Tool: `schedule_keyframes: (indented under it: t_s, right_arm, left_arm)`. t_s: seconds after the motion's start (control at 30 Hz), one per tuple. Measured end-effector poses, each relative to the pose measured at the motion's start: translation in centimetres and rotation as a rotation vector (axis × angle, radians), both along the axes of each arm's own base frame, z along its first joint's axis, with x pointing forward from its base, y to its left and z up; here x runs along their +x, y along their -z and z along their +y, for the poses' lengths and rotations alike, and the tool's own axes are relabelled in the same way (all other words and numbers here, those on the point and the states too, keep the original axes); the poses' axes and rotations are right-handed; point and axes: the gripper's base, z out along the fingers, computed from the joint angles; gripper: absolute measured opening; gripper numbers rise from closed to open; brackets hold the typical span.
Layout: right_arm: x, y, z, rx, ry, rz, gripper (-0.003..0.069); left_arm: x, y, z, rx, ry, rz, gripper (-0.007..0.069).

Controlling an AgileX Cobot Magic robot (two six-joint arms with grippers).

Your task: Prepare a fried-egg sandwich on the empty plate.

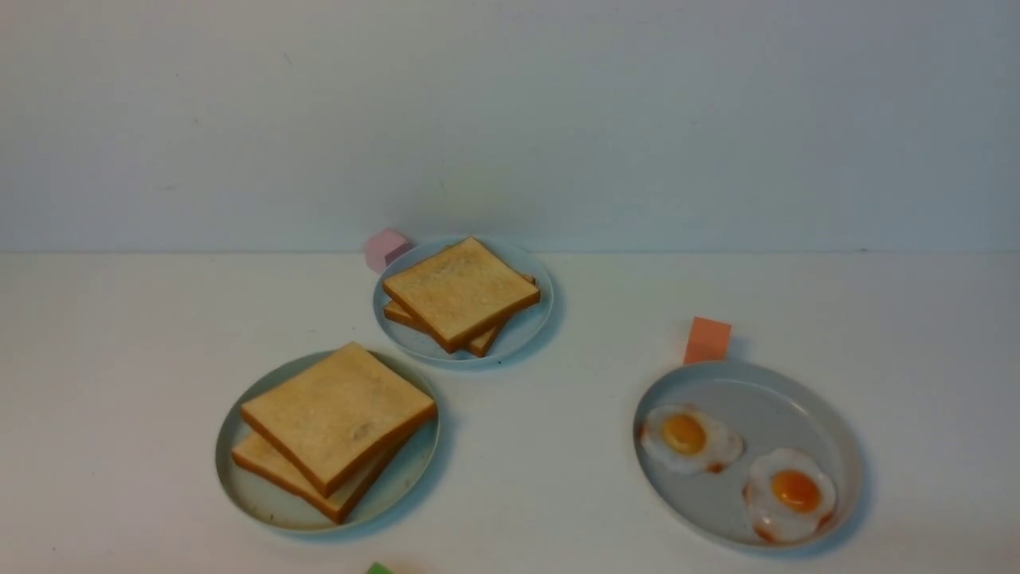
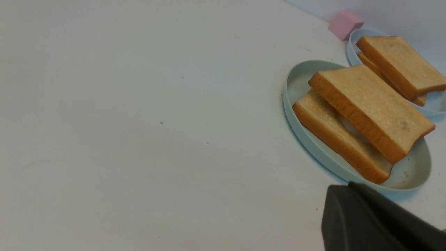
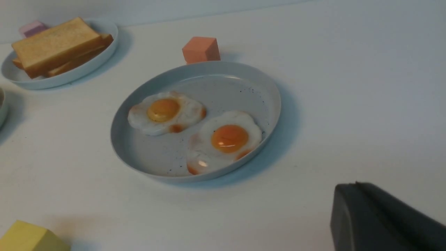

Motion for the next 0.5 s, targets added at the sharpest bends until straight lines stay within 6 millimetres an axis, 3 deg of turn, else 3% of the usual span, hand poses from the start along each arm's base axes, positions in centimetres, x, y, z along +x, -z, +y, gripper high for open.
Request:
schedule_keyframes:
  t_s: [0.5]
  right_arm:
    - [0.0,0.0,0.0,0.0,0.0,0.0,0.0018]
  left_arm:
    - [0.0,0.0,0.0,0.0,0.0,0.0,-0.0013]
